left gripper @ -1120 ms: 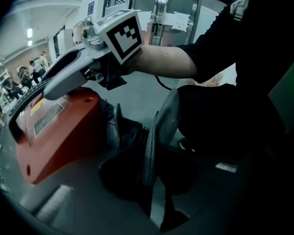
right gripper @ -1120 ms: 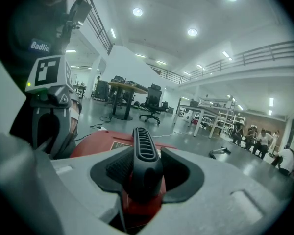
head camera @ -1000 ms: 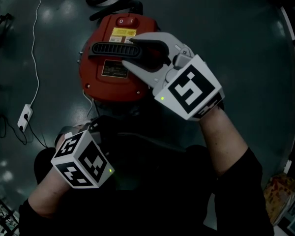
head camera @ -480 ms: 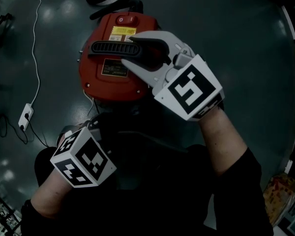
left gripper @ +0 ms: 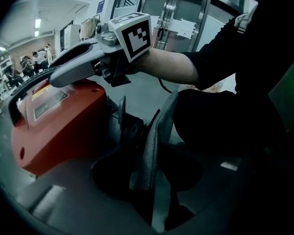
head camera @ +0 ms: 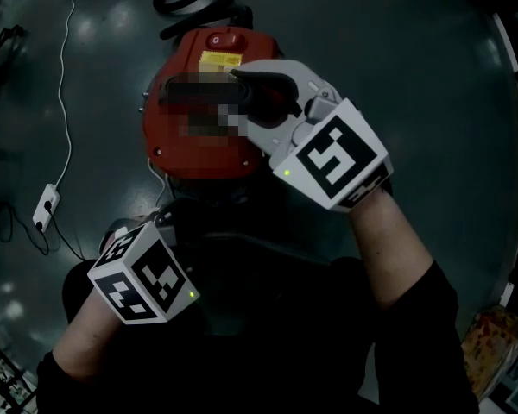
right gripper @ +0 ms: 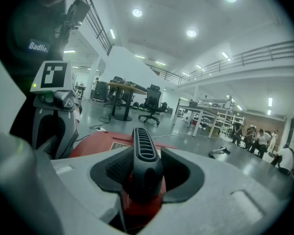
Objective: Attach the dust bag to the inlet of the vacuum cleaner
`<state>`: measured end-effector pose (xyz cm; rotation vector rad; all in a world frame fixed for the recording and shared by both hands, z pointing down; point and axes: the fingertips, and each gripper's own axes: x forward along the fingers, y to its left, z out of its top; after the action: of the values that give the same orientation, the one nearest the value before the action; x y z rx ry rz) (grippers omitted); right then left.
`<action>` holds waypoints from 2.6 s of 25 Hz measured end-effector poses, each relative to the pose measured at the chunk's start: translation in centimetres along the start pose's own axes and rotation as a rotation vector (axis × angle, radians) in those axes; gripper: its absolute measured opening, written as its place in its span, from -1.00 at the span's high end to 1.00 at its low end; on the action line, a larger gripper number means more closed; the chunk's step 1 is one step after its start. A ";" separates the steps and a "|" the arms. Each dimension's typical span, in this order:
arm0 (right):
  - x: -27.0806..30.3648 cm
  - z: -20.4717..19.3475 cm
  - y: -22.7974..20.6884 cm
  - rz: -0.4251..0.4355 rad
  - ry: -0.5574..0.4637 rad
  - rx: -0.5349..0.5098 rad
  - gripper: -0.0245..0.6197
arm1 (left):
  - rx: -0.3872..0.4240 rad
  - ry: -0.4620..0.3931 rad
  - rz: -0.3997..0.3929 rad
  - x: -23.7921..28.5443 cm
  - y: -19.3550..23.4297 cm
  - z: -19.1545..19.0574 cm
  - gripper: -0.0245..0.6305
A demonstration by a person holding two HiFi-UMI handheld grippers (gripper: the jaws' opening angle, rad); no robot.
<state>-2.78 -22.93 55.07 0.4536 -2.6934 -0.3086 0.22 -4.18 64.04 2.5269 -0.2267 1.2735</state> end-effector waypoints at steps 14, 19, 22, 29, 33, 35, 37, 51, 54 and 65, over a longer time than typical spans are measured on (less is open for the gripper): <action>-0.2 0.0 0.0 0.001 0.016 0.010 0.40 | 0.015 -0.072 -0.038 -2.6 -0.1 0.0 0.31; -1.1 0.7 -0.1 -0.010 0.011 0.023 0.38 | 0.011 -0.132 -0.032 -5.3 0.6 0.9 0.33; -3.3 2.0 -0.9 -0.070 -0.022 0.091 0.38 | 0.046 -0.191 -0.037 -7.7 1.2 2.6 0.34; -12.2 5.5 -3.8 -0.305 -0.031 0.332 0.38 | -0.004 -0.315 0.013 -15.7 1.6 6.6 0.40; -17.7 9.6 -1.3 -0.351 -0.006 0.469 0.38 | -0.043 -0.372 0.045 -21.3 -0.9 10.2 0.43; -20.1 12.4 0.4 -0.359 0.008 0.525 0.38 | -0.045 -0.395 0.063 -24.3 -2.4 12.2 0.43; -22.0 16.0 2.0 -0.357 0.002 0.587 0.38 | -0.058 -0.432 0.084 -27.8 -4.0 14.3 0.50; -32.3 37.3 10.9 -0.170 -0.050 0.709 0.38 | -0.161 -0.606 0.200 -48.1 -19.7 25.0 0.78; -33.7 41.0 12.5 -0.230 -0.049 0.656 0.38 | -0.147 -0.683 0.198 -50.1 -22.4 24.3 0.78; -33.2 51.6 23.2 -0.417 -0.119 0.689 0.40 | -0.039 -0.848 0.159 -56.9 -30.5 18.8 0.78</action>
<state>-1.28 17.91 3.73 1.2277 -2.7389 0.5248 -11.08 18.55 1.76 2.8962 -0.6250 0.1529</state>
